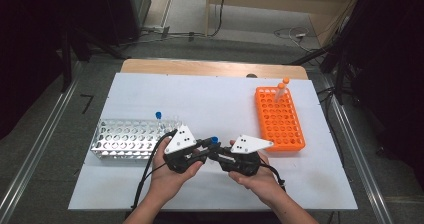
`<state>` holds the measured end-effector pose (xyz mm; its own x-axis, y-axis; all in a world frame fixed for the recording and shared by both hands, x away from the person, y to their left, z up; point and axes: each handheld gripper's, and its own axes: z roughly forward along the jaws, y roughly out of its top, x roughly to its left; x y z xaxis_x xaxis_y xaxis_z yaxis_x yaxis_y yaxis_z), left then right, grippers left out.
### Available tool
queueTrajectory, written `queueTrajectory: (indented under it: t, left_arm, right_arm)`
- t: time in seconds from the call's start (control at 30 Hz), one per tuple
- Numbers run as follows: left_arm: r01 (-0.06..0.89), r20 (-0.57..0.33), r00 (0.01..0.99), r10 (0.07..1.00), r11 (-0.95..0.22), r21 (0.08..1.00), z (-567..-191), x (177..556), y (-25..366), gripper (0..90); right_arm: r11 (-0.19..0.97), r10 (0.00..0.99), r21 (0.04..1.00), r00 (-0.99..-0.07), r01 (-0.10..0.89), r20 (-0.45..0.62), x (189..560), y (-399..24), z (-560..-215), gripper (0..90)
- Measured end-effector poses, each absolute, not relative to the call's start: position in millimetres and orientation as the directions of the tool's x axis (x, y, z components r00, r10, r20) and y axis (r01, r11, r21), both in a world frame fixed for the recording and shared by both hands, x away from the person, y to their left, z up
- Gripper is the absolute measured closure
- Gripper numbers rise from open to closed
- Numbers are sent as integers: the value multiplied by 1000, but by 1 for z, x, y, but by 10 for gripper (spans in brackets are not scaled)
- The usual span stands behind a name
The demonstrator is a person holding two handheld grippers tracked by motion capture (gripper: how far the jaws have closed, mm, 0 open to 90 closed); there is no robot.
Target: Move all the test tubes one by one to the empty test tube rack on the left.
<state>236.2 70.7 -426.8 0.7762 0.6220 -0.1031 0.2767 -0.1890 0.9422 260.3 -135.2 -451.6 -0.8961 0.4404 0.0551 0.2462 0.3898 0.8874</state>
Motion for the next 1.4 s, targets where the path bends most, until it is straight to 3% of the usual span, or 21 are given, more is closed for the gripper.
queueTrajectory:
  t: [0.27,1.0,1.4]
  left_arm:
    - [270,-110,765,634,-162,949,-422,238,80,777]
    - [253,-104,691,715,-105,962,-406,253,122,777]
    - [240,-109,626,772,-57,969,-398,256,159,777]
  right_arm:
    - [359,412,897,-906,258,95,266,-143,-449,561]
    - [315,481,914,-873,257,80,288,-194,-440,72]
    - [290,576,908,-813,303,87,302,-221,-443,41]
